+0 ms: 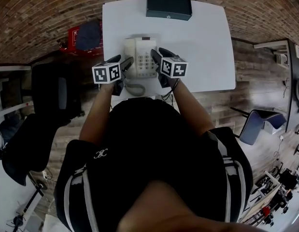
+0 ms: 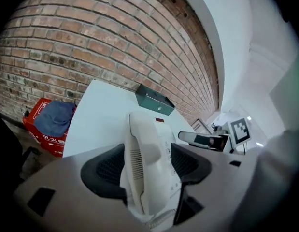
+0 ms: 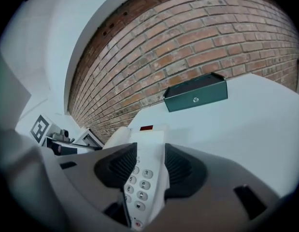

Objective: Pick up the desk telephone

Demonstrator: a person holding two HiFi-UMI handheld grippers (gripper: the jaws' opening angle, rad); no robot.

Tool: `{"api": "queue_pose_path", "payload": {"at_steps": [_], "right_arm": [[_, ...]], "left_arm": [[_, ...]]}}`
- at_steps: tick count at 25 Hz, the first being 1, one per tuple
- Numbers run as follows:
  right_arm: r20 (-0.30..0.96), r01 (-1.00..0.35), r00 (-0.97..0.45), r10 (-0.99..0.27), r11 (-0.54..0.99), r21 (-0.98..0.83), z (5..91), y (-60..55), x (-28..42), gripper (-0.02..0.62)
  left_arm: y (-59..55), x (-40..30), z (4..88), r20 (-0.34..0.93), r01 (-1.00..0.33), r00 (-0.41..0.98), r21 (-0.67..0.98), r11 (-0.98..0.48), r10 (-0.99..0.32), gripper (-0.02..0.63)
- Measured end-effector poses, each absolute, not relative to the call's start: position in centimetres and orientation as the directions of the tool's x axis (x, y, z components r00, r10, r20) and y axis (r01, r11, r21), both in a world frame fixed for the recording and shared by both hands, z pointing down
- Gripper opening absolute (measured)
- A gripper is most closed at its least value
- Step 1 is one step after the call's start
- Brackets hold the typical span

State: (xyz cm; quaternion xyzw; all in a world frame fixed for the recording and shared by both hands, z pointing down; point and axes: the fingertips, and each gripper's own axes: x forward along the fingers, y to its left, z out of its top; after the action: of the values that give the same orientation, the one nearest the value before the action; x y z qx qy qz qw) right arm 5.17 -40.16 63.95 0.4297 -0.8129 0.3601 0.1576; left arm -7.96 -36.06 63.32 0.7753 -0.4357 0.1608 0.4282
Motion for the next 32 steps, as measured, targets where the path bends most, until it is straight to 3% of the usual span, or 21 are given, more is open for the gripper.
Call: {"api": "queue_pose_path", "payload": {"at_steps": [7,19,32], "right_arm": [[0.600,-0.774,-0.631,-0.491,0.346,-0.530,66.5,-40.4,4.8,0.176],[0.544,-0.642,-0.749,-0.379,0.212,-0.737,68.7,-39.7,4.2,0.183],[0.584,-0.687,-0.706,-0.400,0.186,-0.703,67.8,-39.1,4.5,0.176]], "left_arm": [[-36.8,-8.1,65.0,0.616,-0.771,0.618,0.598,-0.219,-0.489,0.287],[-37.0,-7.1,66.7,0.455,-0.537,0.803,0.833,-0.136,-0.385,0.293],[-36.3,-7.2,65.9,0.485,-0.562,0.792,0.816,-0.133,-0.371,0.273]]}}
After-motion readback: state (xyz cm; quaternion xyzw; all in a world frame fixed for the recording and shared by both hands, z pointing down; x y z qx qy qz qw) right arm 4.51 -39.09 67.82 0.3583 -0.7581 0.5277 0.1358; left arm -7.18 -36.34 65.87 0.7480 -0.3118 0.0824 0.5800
